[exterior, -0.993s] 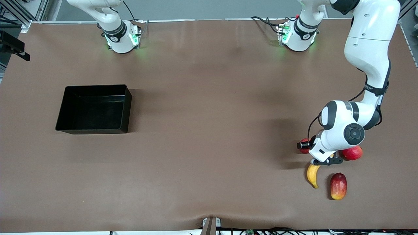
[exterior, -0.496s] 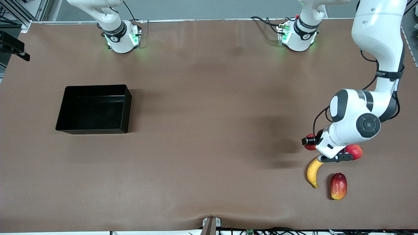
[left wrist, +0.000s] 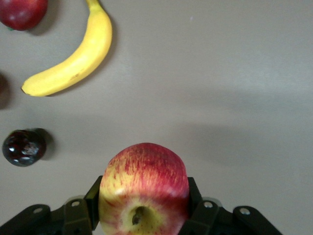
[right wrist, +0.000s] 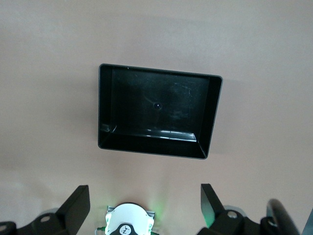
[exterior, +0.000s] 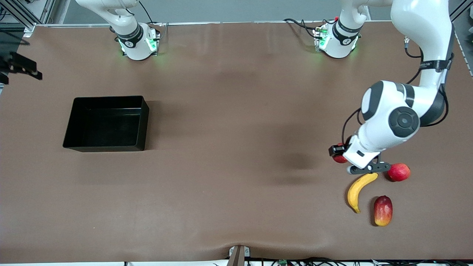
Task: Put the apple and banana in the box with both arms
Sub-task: 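Close the left gripper around the red-yellow apple and lift it, then reach the right gripper to the side wall of the black box, then grip the box wall with the right gripper and slide it toward the fruit, then move the left gripper's apple over the box while the right gripper withdraws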
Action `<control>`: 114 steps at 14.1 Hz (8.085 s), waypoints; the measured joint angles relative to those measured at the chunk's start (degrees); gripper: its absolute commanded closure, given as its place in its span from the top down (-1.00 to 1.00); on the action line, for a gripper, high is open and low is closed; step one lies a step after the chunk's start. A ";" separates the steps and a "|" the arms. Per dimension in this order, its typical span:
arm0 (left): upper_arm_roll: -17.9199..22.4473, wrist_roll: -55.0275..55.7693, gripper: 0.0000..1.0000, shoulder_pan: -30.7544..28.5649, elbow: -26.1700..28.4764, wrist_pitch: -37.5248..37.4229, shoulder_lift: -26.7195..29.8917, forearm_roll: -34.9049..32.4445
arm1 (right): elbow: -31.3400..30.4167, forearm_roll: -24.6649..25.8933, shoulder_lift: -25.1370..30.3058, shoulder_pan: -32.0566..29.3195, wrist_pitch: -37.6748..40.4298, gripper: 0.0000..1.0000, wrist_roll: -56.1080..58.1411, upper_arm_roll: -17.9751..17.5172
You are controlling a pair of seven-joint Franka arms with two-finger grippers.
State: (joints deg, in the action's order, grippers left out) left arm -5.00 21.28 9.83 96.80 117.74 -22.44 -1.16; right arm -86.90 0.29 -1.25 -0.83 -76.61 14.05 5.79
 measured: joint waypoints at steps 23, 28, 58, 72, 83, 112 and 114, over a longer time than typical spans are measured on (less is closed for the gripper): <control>0.78 2.90 -1.00 1.17 -2.06 -2.24 1.64 0.00 | -3.07 1.31 -18.54 -8.27 -2.13 1.00 10.52 -0.30; 0.93 2.92 -1.00 1.01 -2.26 -2.24 1.63 0.00 | -21.33 2.31 -12.10 -10.26 -23.48 1.00 12.43 0.11; 0.98 2.87 -1.00 0.56 -3.65 -7.59 2.15 0.00 | -38.90 -14.20 -0.96 -2.17 -34.96 -1.00 8.54 -1.78; 1.06 2.87 -1.00 0.37 -5.23 -8.61 2.09 0.00 | -14.36 -20.38 -20.51 38.05 -40.67 -1.00 -40.07 -2.66; 0.32 4.90 -1.00 1.45 -6.03 -8.81 2.05 0.00 | -12.79 -20.91 -28.76 45.60 -52.27 1.00 -48.69 -2.21; -3.50 21.28 -1.00 18.88 12.71 8.63 -6.25 0.02 | 17.31 -12.48 -18.99 4.24 6.03 1.00 -19.66 0.76; -3.53 20.89 -1.00 18.88 13.62 8.69 -6.26 0.02 | 16.31 -10.64 -18.12 1.93 8.06 1.00 -18.42 0.75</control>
State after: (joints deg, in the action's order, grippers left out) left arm -8.52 42.17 28.72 110.41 126.43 -28.70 -1.13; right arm -70.59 -10.35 -19.37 1.11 -68.56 -4.37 6.54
